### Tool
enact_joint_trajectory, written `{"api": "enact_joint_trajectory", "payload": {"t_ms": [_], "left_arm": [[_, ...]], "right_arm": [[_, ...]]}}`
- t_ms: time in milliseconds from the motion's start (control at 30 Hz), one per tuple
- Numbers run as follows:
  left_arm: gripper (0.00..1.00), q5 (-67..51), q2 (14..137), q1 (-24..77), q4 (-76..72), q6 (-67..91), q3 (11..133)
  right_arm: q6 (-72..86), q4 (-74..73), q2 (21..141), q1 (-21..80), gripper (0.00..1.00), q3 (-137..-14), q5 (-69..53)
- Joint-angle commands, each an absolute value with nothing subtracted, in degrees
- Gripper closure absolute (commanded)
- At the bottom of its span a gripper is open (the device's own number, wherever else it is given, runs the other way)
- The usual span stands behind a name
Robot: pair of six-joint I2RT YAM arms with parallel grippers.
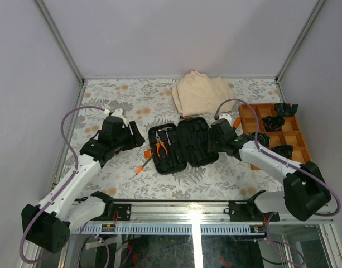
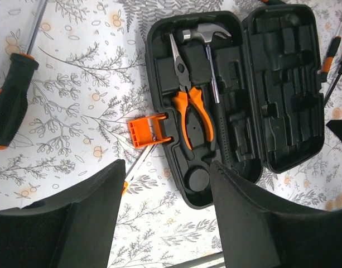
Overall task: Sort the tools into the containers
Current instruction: Adjust the hammer in the storage box.
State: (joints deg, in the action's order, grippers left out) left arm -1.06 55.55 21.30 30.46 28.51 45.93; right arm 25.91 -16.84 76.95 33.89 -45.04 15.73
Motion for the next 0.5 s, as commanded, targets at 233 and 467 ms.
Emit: {"api": "enact_joint_trajectory", "payload": {"t_ms": [233, 467], "left_arm": [[0.42, -4.4, 62.3, 23.0, 23.2, 35.3, 42.8], [0.44, 0.6, 69.1, 28.5, 21.1, 37.9, 43.1]], "right_arm": [[24.3, -9.2, 75.6, 27.7, 0.41, -41.4, 5.7], [21.6, -13.3, 80.0, 26.3, 0.48, -43.8, 2.9]]}}
